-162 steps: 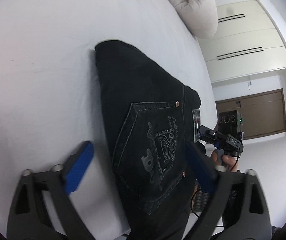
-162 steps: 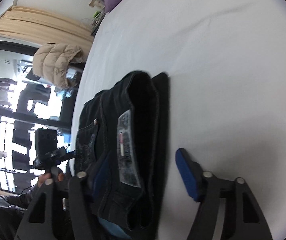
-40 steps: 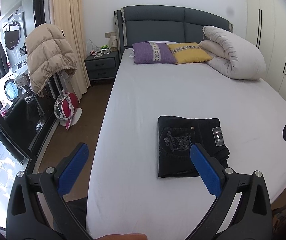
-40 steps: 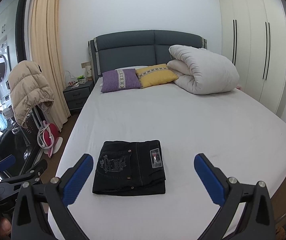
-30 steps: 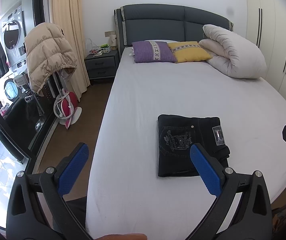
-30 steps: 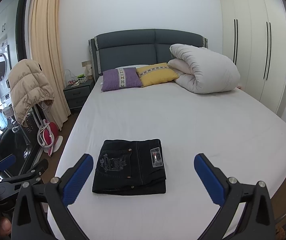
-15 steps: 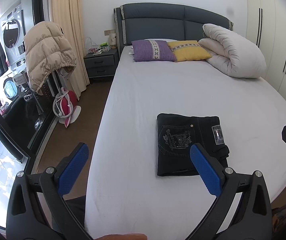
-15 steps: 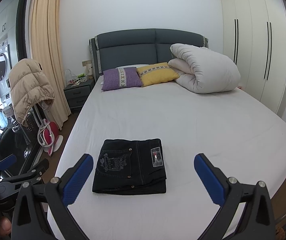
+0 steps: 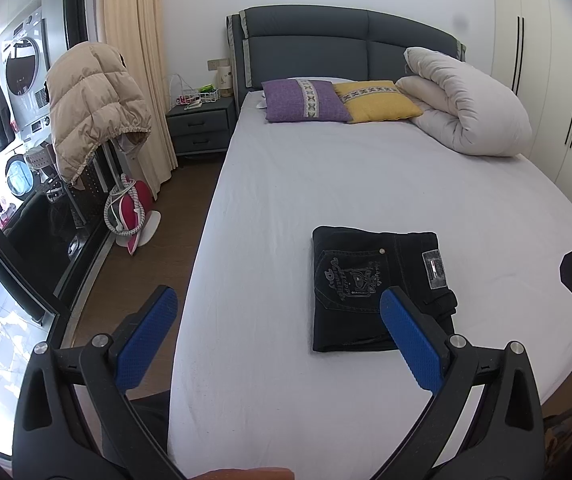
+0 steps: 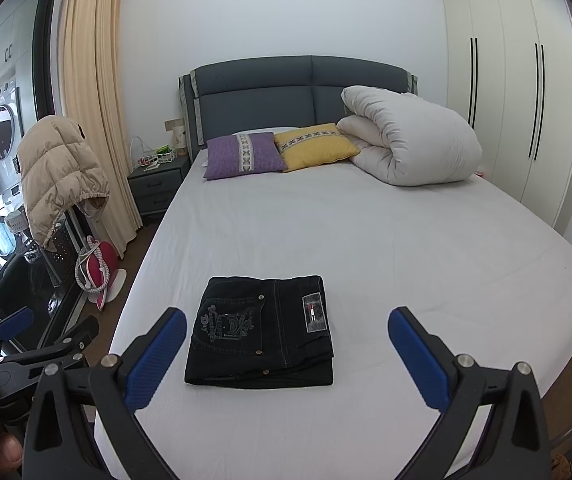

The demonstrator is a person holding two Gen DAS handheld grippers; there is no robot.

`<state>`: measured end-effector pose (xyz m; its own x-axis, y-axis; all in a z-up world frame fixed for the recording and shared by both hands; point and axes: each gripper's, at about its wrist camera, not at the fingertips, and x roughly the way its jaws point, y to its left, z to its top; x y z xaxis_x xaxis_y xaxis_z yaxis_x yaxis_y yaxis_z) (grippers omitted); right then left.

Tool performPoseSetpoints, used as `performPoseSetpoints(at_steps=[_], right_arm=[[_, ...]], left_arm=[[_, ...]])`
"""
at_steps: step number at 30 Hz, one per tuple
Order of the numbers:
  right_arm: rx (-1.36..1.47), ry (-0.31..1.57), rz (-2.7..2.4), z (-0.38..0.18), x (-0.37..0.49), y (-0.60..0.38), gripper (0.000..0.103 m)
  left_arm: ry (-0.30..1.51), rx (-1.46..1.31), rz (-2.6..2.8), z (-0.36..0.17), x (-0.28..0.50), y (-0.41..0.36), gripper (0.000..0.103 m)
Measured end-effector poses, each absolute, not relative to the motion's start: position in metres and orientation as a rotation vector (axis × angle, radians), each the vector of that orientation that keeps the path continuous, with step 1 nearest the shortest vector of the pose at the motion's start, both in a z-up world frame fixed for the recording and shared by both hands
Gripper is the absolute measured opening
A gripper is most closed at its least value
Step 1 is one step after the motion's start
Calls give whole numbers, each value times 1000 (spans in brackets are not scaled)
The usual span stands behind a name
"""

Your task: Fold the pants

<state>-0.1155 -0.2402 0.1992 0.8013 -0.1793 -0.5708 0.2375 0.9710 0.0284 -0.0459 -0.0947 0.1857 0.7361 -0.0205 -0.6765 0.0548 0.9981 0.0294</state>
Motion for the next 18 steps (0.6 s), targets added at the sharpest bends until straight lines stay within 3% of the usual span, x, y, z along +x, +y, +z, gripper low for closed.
performPoseSetpoints(at_steps=[18], right_arm=[[100, 605, -220, 198, -114, -243, 103]], left_arm=[[743, 48, -42, 186, -46, -95, 103]])
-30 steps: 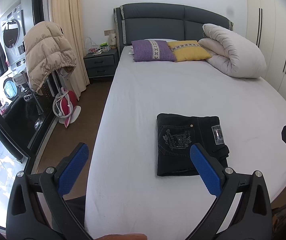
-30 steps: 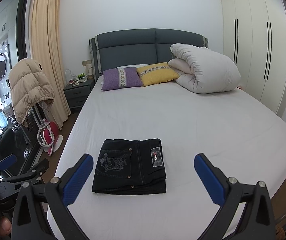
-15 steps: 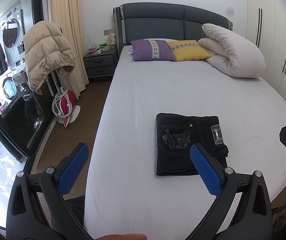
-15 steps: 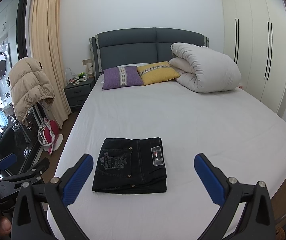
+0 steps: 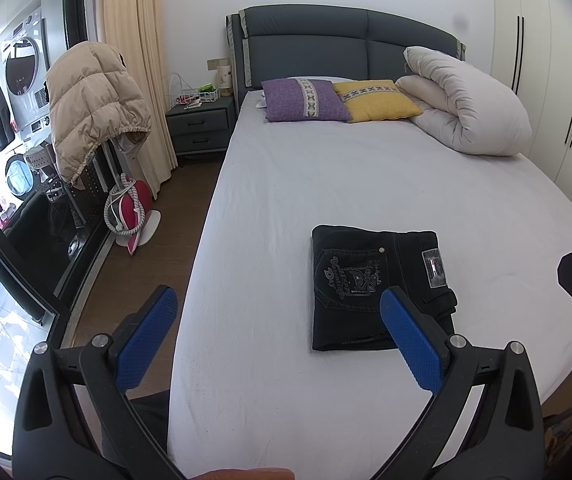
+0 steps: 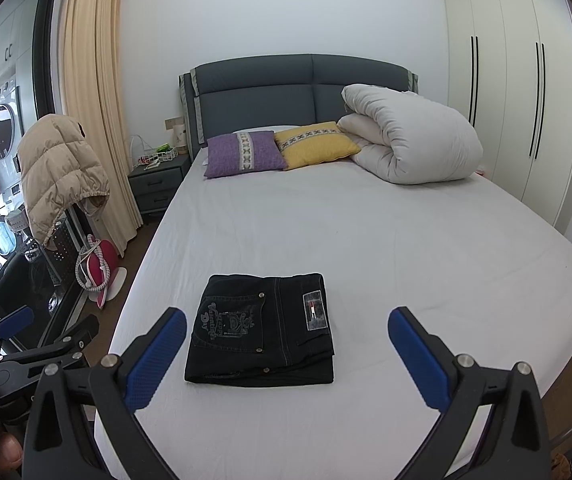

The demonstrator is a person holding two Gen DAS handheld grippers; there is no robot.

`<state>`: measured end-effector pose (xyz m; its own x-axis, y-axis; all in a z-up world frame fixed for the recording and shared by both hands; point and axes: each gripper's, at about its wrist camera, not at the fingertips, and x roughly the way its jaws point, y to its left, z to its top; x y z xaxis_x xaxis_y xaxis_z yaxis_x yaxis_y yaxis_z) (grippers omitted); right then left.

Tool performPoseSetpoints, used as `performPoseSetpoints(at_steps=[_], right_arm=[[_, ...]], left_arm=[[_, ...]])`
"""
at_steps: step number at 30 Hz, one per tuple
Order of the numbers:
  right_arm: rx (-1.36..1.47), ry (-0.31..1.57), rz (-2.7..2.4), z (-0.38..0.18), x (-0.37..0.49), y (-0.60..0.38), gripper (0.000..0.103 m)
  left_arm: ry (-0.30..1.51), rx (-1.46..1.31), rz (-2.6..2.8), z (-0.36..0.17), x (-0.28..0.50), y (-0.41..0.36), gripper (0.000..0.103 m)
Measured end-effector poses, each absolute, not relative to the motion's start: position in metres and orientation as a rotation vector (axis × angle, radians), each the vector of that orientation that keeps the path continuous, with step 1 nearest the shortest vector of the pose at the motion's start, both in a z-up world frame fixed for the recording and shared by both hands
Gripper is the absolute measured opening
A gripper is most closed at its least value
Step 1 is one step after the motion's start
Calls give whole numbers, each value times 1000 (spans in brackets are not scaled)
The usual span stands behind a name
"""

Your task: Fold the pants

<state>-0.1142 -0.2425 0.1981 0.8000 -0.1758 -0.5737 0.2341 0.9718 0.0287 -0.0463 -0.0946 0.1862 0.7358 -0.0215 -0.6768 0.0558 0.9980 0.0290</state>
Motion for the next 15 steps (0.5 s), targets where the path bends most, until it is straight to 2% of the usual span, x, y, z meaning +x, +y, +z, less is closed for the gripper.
performPoseSetpoints(at_steps=[15], right_arm=[[97, 611, -212, 190, -115, -244, 103]], left_arm=[[745, 47, -44, 184, -47, -96, 103]])
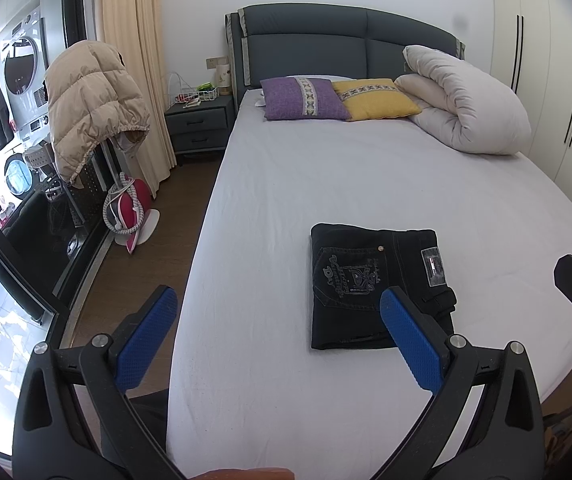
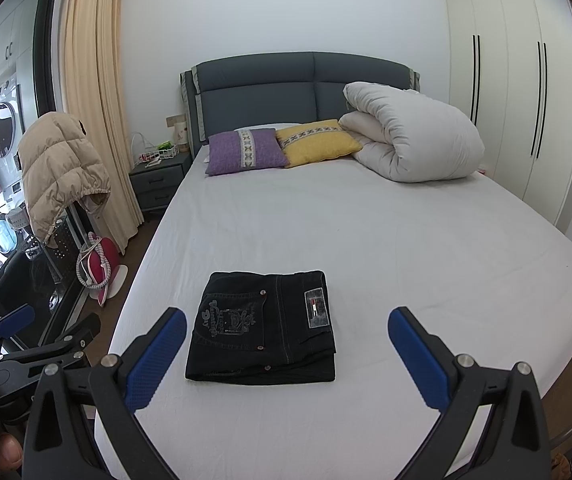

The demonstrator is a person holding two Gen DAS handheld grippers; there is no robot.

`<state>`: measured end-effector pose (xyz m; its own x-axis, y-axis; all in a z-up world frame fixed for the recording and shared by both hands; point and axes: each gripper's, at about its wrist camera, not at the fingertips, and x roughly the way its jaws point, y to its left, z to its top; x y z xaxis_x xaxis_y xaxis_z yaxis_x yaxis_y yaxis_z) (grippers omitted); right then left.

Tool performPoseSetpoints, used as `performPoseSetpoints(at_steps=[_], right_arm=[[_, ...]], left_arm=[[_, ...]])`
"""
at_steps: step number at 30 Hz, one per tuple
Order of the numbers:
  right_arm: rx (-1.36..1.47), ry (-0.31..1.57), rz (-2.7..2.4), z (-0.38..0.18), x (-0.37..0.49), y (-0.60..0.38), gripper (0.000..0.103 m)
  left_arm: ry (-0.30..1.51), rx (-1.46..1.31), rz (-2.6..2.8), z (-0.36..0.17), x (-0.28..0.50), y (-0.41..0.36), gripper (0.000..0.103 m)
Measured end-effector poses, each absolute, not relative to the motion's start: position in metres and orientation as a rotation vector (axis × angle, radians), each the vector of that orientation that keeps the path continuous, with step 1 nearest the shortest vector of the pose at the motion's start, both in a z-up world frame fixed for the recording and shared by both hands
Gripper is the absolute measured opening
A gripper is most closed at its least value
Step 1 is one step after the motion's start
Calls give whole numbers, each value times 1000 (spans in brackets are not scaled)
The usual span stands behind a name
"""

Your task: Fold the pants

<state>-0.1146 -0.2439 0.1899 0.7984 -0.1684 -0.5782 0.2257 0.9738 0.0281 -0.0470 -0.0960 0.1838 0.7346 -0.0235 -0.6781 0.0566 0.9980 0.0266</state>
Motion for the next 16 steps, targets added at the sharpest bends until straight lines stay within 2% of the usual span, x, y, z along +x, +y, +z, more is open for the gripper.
performPoseSetpoints(at_steps=[16], right_arm=[[102, 626, -209, 177, -118, -246, 103]], left_arm=[[745, 37, -69, 173, -49, -101, 103]])
